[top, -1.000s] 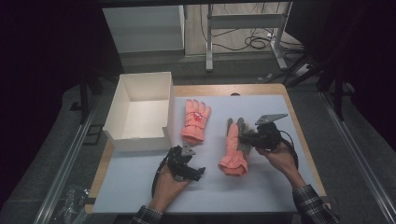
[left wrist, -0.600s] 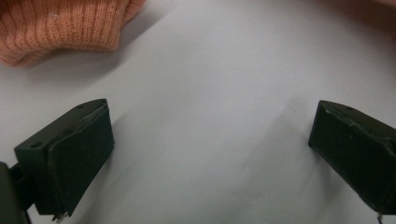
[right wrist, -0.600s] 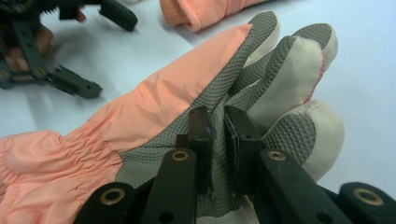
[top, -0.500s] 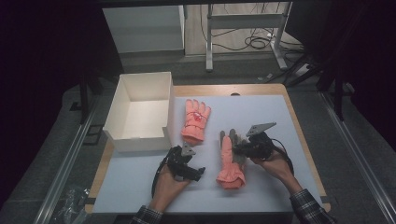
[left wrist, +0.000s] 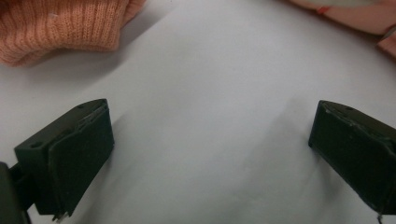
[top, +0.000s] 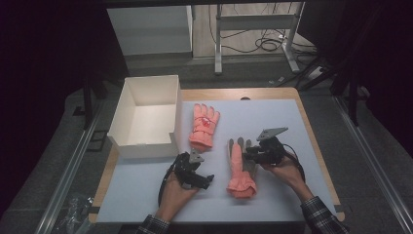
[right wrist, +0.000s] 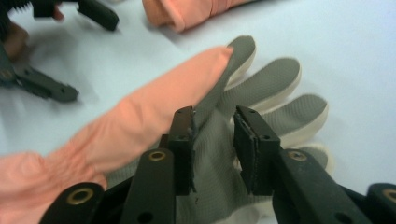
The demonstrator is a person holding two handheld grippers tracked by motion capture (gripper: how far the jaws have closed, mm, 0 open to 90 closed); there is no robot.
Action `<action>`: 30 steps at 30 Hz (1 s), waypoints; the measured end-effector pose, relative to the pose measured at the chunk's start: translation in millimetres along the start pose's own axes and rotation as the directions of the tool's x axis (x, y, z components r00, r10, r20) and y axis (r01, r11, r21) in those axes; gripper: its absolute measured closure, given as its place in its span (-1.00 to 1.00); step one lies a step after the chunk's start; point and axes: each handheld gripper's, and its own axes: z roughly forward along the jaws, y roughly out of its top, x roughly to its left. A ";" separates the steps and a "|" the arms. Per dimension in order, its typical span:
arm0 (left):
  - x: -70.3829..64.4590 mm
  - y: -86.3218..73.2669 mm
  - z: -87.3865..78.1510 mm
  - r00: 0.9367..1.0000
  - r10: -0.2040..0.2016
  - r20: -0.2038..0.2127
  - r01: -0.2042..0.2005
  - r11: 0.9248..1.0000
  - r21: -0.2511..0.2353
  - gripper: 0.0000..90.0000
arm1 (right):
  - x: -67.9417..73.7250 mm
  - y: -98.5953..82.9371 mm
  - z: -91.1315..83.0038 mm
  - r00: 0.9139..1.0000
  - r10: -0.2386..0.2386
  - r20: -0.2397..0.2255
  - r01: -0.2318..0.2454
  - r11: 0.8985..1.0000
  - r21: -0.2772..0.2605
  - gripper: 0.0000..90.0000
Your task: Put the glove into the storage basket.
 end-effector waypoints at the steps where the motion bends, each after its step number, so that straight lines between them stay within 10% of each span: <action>1: 0.8 0.2 -0.3 1.000 0.012 -0.002 -0.012 1.000 0.003 -1.00 | -1.3 3.4 -1.9 1.000 0.003 0.012 -0.003 1.000 -0.012 0.43; 30: 0.0 -0.2 0.0 1.000 0.001 0.000 -0.001 1.000 0.000 -1.00 | -15.2 87.1 56.3 0.998 0.062 0.027 -0.061 0.997 -0.038 0.04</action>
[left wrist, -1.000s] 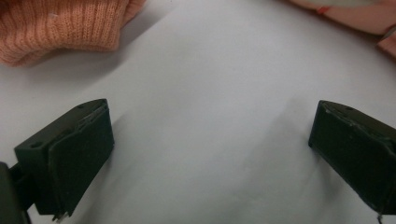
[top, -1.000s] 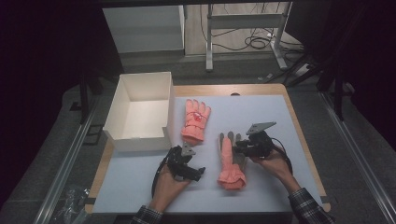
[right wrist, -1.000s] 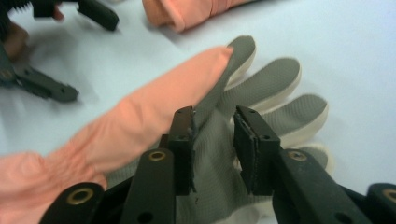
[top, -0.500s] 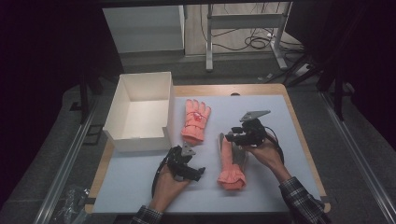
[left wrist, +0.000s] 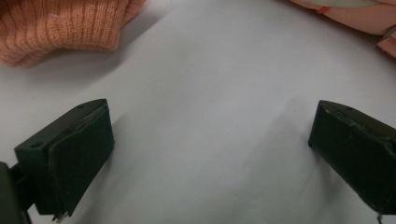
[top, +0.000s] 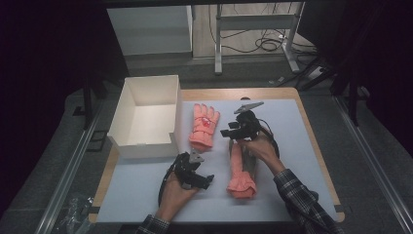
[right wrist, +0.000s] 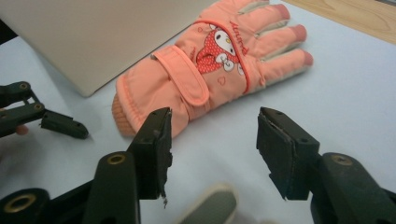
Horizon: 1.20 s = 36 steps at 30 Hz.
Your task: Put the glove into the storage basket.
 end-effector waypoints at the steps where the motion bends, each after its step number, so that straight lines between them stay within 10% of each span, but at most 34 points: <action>1: 0.0 0.0 0.0 1.000 0.000 0.000 0.000 1.000 0.000 -1.00 | 0.0 0.0 0.0 1.000 0.000 0.000 0.000 1.000 0.000 0.04; 30: 0.0 0.1 -0.2 1.000 0.000 0.000 0.000 1.000 0.002 -1.00 | -13.2 49.5 98.7 0.999 -0.006 0.036 0.002 0.993 0.116 0.12; 36: 0.0 0.1 -0.2 1.000 0.000 0.000 0.000 1.000 0.002 -1.00 | -11.7 50.8 110.3 1.000 0.022 0.020 -0.026 0.982 0.186 0.65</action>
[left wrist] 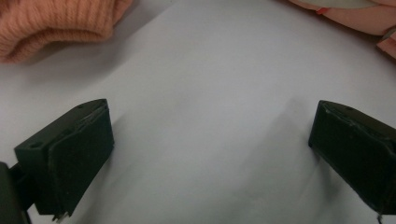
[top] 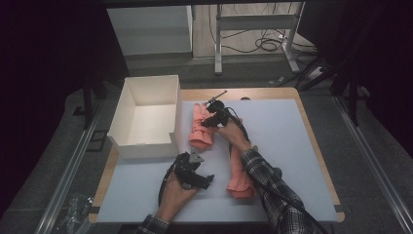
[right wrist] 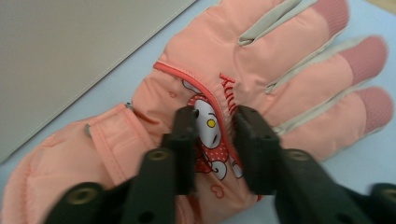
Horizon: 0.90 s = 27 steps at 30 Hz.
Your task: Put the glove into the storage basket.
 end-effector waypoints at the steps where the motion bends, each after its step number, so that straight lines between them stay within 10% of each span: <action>1: 0.0 0.0 0.0 1.000 0.000 0.000 0.000 1.000 0.000 -1.00 | 0.9 1.1 -0.7 1.000 -0.001 0.001 0.001 1.000 0.008 0.76; 11: -0.1 -0.1 0.0 1.000 -0.002 0.000 0.002 1.000 0.000 -1.00 | 7.8 4.4 -14.2 0.999 -0.031 0.030 0.031 0.999 0.018 0.93; 27: -0.2 -0.1 0.0 1.000 -0.002 0.000 0.002 1.000 0.000 -1.00 | 2.8 -1.9 -60.1 0.998 -0.011 -0.060 0.008 0.998 -0.057 0.92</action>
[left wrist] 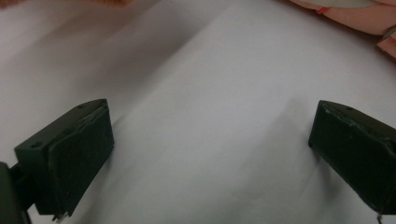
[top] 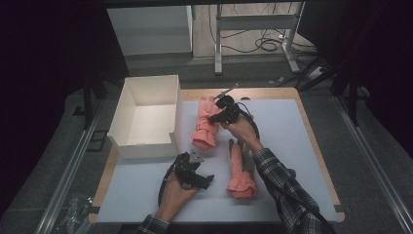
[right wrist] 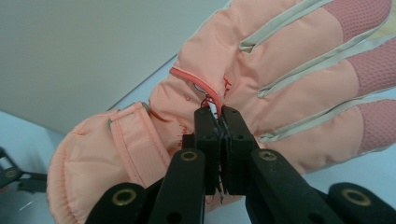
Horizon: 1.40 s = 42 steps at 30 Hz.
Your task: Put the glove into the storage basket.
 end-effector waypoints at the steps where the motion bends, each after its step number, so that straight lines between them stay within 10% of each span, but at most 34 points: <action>1: 0.0 0.0 0.0 1.000 0.000 0.000 0.000 1.000 0.000 -1.00 | -0.5 -0.5 -2.8 1.000 0.001 -0.005 -0.001 1.000 -0.007 0.92; 24: 0.5 0.0 0.1 1.000 0.006 -0.001 -0.006 1.000 -0.002 -1.00 | -0.9 -20.0 -76.6 0.996 0.046 -0.075 -0.051 0.996 -0.072 0.91; 42: 0.2 0.1 0.1 1.000 0.003 -0.003 -0.003 1.000 -0.002 -1.00 | 18.8 -70.1 -129.3 0.994 0.041 -0.103 -0.048 0.996 -0.069 0.91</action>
